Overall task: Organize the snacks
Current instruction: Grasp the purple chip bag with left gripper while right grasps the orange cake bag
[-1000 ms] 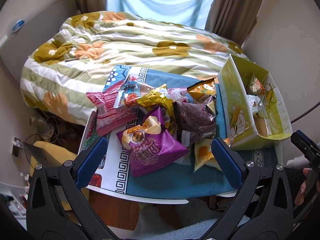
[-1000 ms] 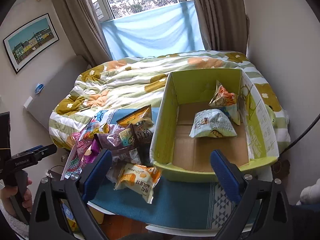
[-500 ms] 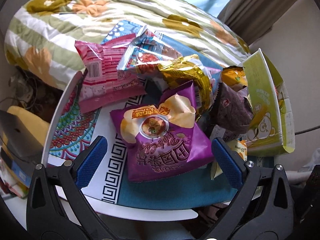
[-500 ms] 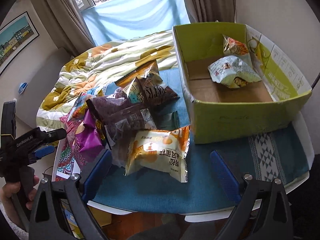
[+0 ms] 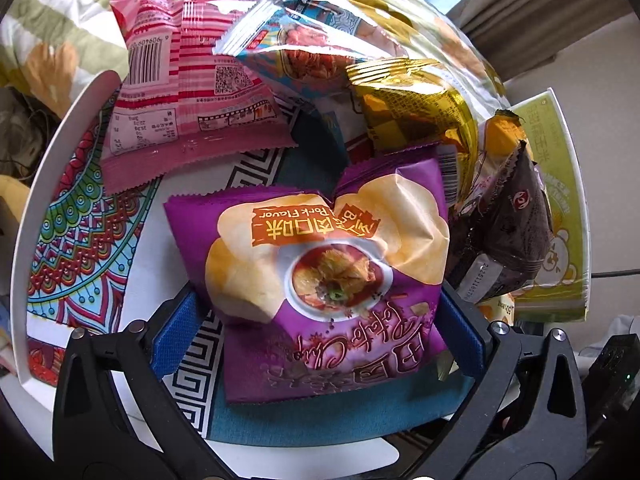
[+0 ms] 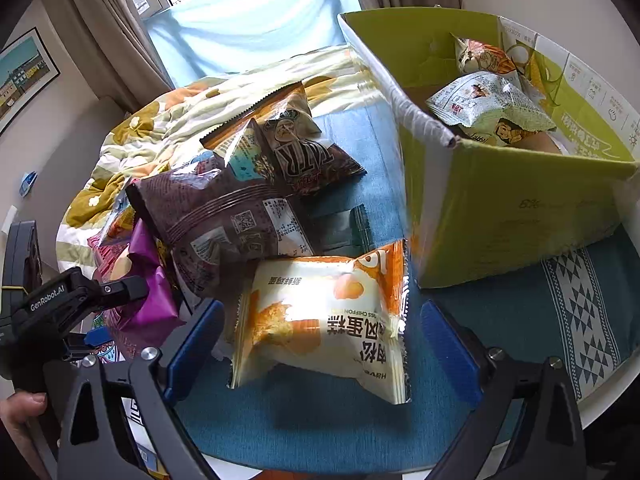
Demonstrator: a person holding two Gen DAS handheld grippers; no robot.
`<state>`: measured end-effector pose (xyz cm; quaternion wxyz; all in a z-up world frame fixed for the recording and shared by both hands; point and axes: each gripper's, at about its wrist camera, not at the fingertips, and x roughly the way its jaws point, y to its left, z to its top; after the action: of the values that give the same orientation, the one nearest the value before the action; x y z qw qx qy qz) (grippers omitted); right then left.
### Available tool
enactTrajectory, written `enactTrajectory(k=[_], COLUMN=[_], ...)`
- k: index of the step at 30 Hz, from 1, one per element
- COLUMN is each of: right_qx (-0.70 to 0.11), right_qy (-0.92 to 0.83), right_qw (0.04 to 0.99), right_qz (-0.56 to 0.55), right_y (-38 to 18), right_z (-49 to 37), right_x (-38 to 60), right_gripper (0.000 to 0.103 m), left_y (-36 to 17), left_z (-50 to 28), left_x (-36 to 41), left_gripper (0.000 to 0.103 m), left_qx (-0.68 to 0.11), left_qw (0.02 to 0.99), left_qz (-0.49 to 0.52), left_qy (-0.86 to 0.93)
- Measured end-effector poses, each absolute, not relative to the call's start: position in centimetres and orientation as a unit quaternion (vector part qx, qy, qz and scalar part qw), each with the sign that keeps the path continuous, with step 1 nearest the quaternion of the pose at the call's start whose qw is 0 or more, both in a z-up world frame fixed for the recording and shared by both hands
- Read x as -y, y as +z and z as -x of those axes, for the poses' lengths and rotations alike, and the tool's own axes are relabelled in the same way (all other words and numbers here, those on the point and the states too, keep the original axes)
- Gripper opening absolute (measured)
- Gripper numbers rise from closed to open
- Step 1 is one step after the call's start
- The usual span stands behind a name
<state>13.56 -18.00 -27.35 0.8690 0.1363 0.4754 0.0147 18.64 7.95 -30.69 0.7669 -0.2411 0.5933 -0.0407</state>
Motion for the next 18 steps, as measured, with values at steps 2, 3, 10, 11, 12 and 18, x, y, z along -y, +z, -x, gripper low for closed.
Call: enactTrajectory(k=[2, 3, 10, 11, 12, 18], right_qx=[-0.479, -0.479, -0.487, -0.490, -0.491, -0.509], right_qy=[0.014, 0.013, 0.001, 0.001, 0.001, 0.024], right_qw=[0.867, 0.867, 0.865, 0.863, 0.862, 0.847], right_qz=[-0.136, -0.134, -0.121, -0.121, -0.124, -0.154], right_y=[-27.9, -28.1, -29.0, -29.2, -29.4, -30.8], right_z=[-13.8, -13.9, -14.7, -14.8, -14.8, -15.7], right_x=[17.9, 17.9, 17.9, 17.9, 18.0, 18.5], right_gripper=[0.098, 0.098, 0.098, 0.098, 0.098, 0.098], left_y=[-31.3, -31.5, -31.5, -31.2, -31.2, -30.7], left_z=[-18.5, -18.4, -18.3, -18.1, -18.1, -17.0], left_x=[-7.9, -7.7, -7.2, -7.0, -7.0, -7.9], left_gripper=[0.094, 0.092, 0.077, 0.076, 0.076, 0.075], left_qx=[-0.597, -0.599, -0.598, -0.598, -0.597, -0.596], left_qw=[0.762, 0.761, 0.765, 0.767, 0.768, 0.770], left_qz=[0.245, 0.242, 0.227, 0.221, 0.217, 0.215], left_qy=[-0.052, -0.056, -0.075, -0.075, -0.077, -0.079])
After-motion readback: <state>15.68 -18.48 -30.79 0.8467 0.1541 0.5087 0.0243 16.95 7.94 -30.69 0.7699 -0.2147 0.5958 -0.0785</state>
